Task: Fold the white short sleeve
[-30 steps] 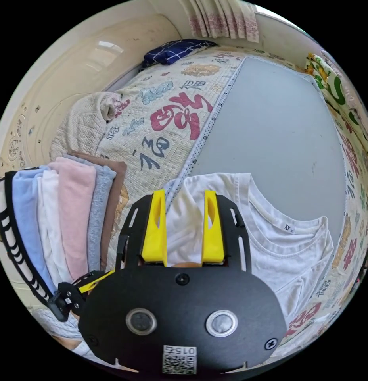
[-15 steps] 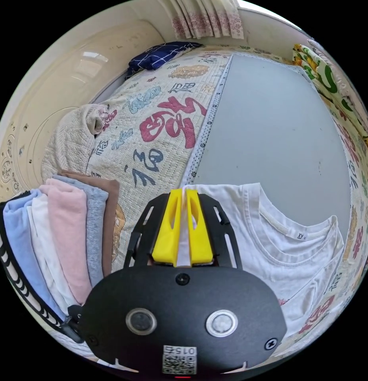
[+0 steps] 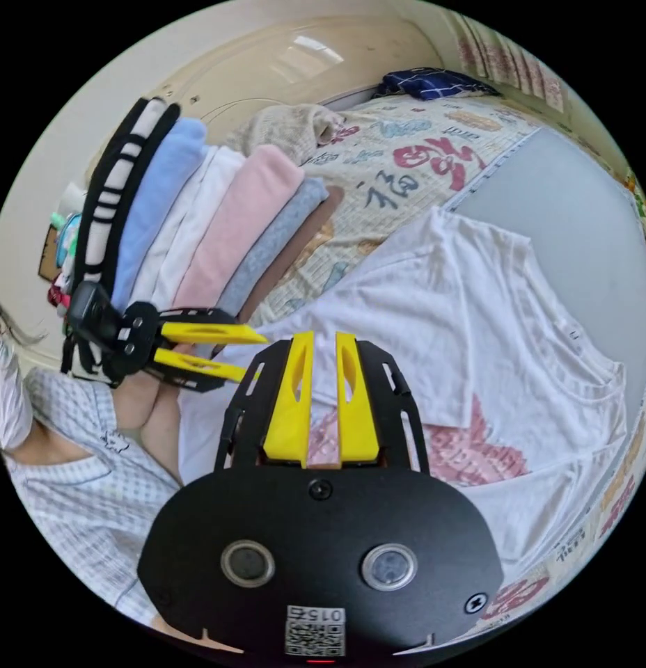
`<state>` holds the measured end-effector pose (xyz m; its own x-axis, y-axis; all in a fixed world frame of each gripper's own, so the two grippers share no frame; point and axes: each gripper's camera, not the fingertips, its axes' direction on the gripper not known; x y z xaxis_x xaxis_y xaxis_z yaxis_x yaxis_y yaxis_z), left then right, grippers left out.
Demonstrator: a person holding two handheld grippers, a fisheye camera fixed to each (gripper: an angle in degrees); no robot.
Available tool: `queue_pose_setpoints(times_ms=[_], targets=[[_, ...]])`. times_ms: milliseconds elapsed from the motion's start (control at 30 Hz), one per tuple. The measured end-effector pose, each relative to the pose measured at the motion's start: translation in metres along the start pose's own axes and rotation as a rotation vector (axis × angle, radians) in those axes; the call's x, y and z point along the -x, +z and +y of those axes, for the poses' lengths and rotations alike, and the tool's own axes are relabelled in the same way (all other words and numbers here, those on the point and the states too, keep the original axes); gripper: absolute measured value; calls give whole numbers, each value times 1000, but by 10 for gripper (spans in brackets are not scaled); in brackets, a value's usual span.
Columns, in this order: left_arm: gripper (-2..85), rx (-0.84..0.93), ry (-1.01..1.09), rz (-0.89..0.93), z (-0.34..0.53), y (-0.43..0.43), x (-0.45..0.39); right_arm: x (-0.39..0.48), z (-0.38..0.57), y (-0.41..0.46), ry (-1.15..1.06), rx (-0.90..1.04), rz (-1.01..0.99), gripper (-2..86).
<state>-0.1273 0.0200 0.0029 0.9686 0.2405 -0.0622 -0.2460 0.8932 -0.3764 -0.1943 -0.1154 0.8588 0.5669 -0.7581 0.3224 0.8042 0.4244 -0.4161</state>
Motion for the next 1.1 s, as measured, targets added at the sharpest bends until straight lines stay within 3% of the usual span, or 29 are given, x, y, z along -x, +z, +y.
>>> queue_pose_setpoints(times_ms=[167, 367, 600, 733, 867, 1100], targets=[[15, 36, -114, -121, 0, 9, 20, 27, 8, 16, -53, 52, 8, 56], [-2, 65, -130, -37, -3, 22, 29, 36, 4, -10, -63, 69, 24, 18], [4, 139, -67, -84, -6, 33, 30, 33, -7, -49, -24, 49, -3, 24], [11, 54, -33, -115, -7, 13, 27, 9, 1, -116, 61, -102, -14, 56], [22, -153, -58, -91, -8, -17, 21, -42, 21, -213, 250, -295, 225, 68], [80, -187, -207, 21, -94, 4, 56, -113, 12, -318, 464, -457, 405, 98]])
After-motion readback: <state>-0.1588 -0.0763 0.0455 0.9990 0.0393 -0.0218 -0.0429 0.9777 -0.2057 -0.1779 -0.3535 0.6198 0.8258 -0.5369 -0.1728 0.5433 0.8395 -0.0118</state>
